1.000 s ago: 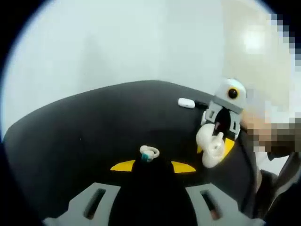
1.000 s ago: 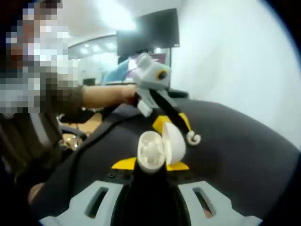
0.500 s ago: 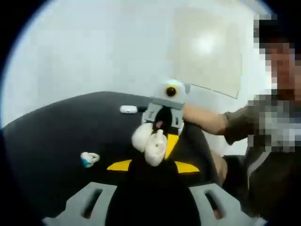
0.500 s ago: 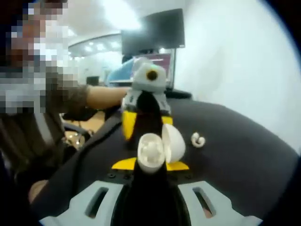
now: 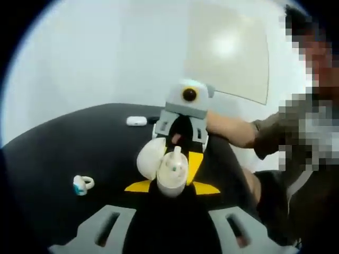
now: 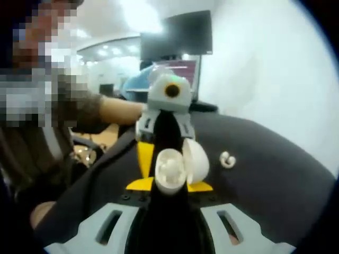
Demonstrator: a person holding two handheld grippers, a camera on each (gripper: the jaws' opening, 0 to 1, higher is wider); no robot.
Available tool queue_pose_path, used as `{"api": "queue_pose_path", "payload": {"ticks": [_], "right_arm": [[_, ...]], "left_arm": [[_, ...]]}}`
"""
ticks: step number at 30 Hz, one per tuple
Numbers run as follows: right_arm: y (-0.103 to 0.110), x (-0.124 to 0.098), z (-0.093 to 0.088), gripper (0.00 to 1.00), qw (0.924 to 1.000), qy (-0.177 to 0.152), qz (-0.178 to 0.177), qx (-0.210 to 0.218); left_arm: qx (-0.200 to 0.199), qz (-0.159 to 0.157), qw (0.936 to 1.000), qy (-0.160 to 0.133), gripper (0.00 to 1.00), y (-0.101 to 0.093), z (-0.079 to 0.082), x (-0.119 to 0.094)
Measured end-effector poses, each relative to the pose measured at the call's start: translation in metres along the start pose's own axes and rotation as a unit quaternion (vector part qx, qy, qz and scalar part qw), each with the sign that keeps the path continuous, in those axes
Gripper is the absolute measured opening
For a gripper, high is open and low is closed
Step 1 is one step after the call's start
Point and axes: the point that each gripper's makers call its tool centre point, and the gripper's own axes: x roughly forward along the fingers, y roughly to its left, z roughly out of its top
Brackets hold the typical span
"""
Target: Pick up three earphones and place each one into its charging case using tactile feedback, ensure that each earphone is properly inserted and securely positioned inside the case.
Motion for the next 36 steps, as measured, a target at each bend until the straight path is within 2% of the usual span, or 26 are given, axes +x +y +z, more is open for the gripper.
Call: {"api": "queue_pose_path", "payload": {"ticks": [2,3,5,7,8,9,10,11,12,13,14,16,21,23,27,30,36], "right_arm": [[0.0,-0.001,0.0,0.22,1.0,0.0,-0.001,0.002],[-0.001,-0.002,0.0,0.22,1.0,0.001,-0.001,0.005],[-0.004,-0.012,0.002,0.28,1.0,0.0,-0.003,0.009],[-0.003,-0.018,0.021,0.25,0.9977,-0.052,0.003,0.043],[-0.005,-0.018,0.021,0.23,0.9963,-0.06,-0.001,0.061],[-0.007,-0.017,0.016,0.22,0.9975,-0.046,0.0,0.053],[-0.006,-0.016,0.006,0.22,0.9988,-0.017,0.001,0.046],[-0.006,-0.015,0.003,0.22,0.9992,-0.009,0.0,0.039],[-0.005,-0.012,0.008,0.22,0.9994,-0.026,0.0,0.024],[-0.003,-0.012,0.009,0.22,0.9997,-0.023,0.0,0.013],[-0.001,-0.011,0.008,0.22,0.9997,-0.022,0.003,0.01],[-0.003,-0.011,0.007,0.22,0.9997,-0.023,0.003,0.011],[-0.003,-0.01,0.006,0.22,0.9995,-0.022,0.003,0.021],[-0.002,-0.012,0.001,0.22,0.9996,-0.006,0.006,0.025],[-0.004,-0.017,0.009,0.21,0.9987,-0.029,0.005,0.041],[-0.002,-0.017,0.008,0.2,0.9991,-0.028,0.007,0.032],[-0.004,-0.018,0.008,0.21,0.999,-0.024,0.006,0.037]], "left_arm": [[0.0,-0.001,1.0,0.0,0.23,-0.001,0.0,0.0],[0.002,0.0,1.0,0.002,0.19,-0.001,0.0,-0.001],[-0.001,0.009,1.0,0.0,0.16,0.003,-0.001,-0.003],[0.005,0.014,0.9999,0.003,0.16,0.004,-0.003,0.0],[0.01,0.014,0.9999,0.0,0.16,0.003,-0.003,0.001],[0.013,0.015,0.9998,0.001,0.16,0.004,-0.003,0.001],[0.013,0.015,0.9998,0.0,0.16,0.005,-0.003,0.0],[0.013,0.013,0.9998,-0.001,0.17,0.005,-0.003,0.0],[0.011,0.009,0.9999,-0.007,0.2,0.004,-0.001,0.0],[-0.002,-0.002,0.9996,-0.027,0.22,0.001,0.005,0.001],[-0.009,-0.001,0.9995,-0.03,0.24,0.003,0.005,0.001],[0.0,0.004,0.9997,-0.022,0.2,0.004,0.003,0.002],[0.001,0.007,0.9997,-0.022,0.18,0.005,0.002,0.003],[0.001,0.008,0.9998,-0.021,0.18,0.005,0.002,0.002],[0.004,0.014,0.9996,-0.022,0.18,0.006,0.002,0.001],[0.016,0.015,0.9995,-0.024,0.18,0.004,0.002,0.0],[0.016,0.018,0.9993,-0.027,0.18,0.005,0.004,-0.004]]}}
